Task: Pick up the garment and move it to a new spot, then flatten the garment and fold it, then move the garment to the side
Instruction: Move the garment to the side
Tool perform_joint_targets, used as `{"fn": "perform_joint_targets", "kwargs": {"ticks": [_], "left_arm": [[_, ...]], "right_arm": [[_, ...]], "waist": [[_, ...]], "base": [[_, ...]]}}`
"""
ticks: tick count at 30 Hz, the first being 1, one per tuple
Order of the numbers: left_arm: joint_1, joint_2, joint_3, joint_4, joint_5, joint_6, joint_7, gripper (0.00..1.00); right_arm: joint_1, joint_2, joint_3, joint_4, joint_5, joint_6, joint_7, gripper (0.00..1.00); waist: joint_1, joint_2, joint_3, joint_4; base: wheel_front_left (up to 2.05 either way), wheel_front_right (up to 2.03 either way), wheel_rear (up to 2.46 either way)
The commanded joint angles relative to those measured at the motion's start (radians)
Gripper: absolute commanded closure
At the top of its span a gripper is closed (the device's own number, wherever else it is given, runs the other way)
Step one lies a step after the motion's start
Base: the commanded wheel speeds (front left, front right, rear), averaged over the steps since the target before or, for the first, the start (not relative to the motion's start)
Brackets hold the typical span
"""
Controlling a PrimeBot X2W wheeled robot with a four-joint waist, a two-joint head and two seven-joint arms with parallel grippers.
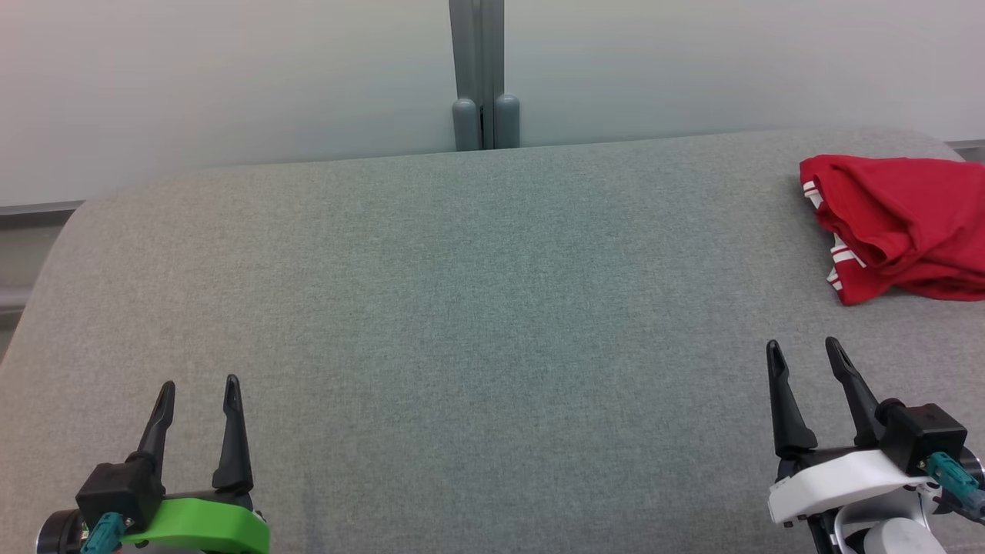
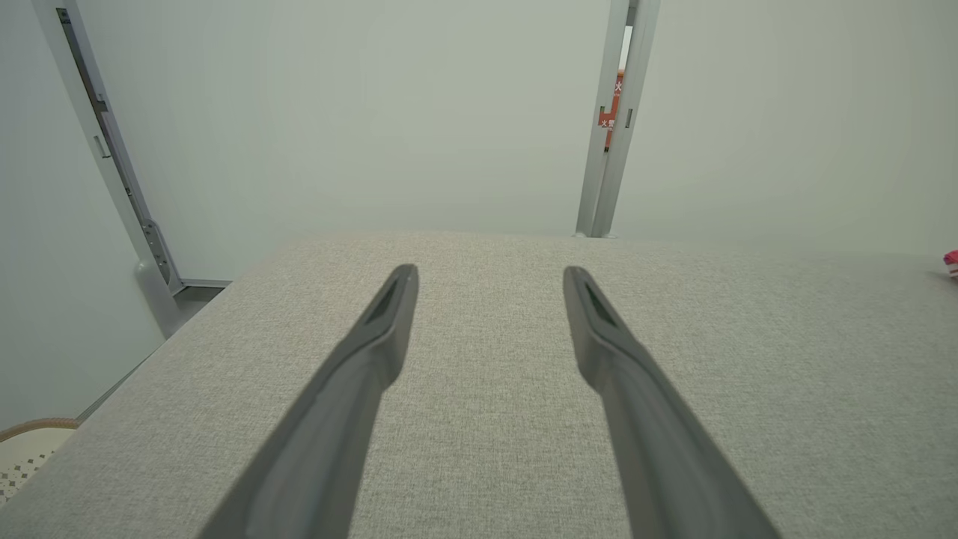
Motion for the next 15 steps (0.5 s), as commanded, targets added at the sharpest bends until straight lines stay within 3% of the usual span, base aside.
{"fn": "perform_joint_targets", "kwargs": {"ticks": [1,15], "left_arm": [[0.007,0.005,0.005,0.0,-0.003,-0.005,0.0,0.0],[-0.001,0.01,0.003,0.017,-0.037,-0.004,0.0,0.0]], "right_arm": [[0.012,0.0,0.0,0.0,-0.008,-0.001,-0.002,0.0],[0.014,0.0,0.006,0.006,-0.001,-0.001,-0.003,0.0]], "waist": [[0.0001,0.0,0.0,-0.001],[0.0001,0.0,0.002,-0.004]], "base": [[0.0,0.0,0.0],[0.0,0.0,0.0]]}}
